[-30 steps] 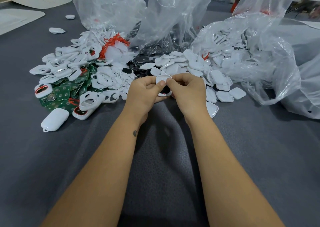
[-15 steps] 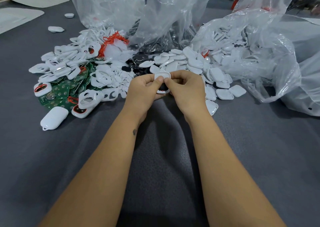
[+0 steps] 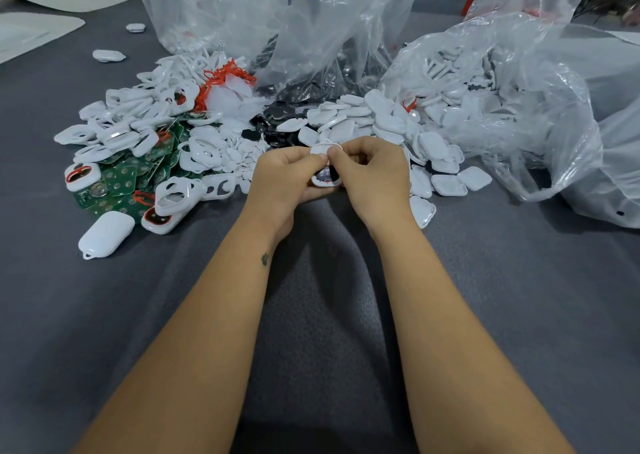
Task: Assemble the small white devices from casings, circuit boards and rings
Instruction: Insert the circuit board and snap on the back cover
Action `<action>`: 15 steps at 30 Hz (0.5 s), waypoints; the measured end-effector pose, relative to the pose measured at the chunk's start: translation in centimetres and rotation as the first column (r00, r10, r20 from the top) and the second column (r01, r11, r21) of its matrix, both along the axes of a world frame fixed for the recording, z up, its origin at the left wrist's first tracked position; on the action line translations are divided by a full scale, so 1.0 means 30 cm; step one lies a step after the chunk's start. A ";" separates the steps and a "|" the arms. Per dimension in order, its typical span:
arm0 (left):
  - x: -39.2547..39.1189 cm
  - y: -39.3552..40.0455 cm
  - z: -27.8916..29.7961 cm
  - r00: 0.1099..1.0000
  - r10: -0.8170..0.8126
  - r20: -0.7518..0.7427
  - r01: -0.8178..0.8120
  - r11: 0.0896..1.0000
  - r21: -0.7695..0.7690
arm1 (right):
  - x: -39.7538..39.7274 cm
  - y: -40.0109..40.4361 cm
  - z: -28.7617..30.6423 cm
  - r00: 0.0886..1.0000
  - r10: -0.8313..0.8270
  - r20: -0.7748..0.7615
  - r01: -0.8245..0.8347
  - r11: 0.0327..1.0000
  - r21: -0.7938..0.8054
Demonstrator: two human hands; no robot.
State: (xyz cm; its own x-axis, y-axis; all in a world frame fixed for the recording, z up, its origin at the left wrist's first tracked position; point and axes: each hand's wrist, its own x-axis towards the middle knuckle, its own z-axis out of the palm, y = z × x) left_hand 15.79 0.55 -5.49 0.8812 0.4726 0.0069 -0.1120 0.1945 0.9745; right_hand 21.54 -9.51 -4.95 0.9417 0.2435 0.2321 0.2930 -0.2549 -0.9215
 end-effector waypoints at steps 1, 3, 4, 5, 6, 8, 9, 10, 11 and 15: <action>0.000 -0.001 0.000 1.000 0.001 0.000 -0.001 1.000 0.002 | -0.001 0.001 0.000 1.000 -0.001 0.006 0.001 1.000 -0.007; 0.001 -0.002 0.000 1.000 0.005 -0.002 -0.005 1.000 0.002 | -0.002 0.001 0.000 1.000 0.000 0.009 0.001 1.000 -0.007; 0.002 -0.002 -0.001 1.000 0.008 -0.005 -0.008 1.000 0.004 | -0.002 0.001 0.002 1.000 -0.001 0.011 0.001 1.000 -0.007; 0.002 -0.001 -0.002 1.000 0.011 -0.007 -0.011 1.000 0.009 | -0.002 0.001 0.003 1.000 -0.002 0.015 0.002 1.000 -0.007; 0.002 0.000 -0.002 1.000 0.012 -0.009 -0.012 1.000 0.013 | -0.003 0.001 0.004 1.000 -0.004 0.017 0.004 1.000 -0.007; 0.001 0.003 -0.003 1.000 0.011 -0.010 -0.010 1.000 0.025 | -0.004 -0.001 0.006 1.000 -0.005 0.020 0.005 1.000 -0.011; 0.001 0.005 -0.005 1.000 0.006 -0.009 -0.006 0.999 0.034 | -0.006 -0.002 0.006 1.000 -0.003 0.020 0.003 1.000 -0.015; 0.000 0.005 -0.005 1.000 0.003 -0.007 -0.002 0.999 0.039 | -0.008 -0.003 0.007 1.000 0.001 0.018 -0.001 1.000 -0.017; 0.000 0.005 -0.005 1.000 0.005 -0.007 -0.004 0.999 0.036 | -0.011 -0.004 0.007 1.000 0.007 0.015 -0.007 1.000 -0.014; 0.005 0.006 -0.003 0.996 0.089 -0.003 -0.089 0.996 -0.010 | -0.028 0.003 0.010 0.999 0.014 0.029 -0.016 0.999 0.051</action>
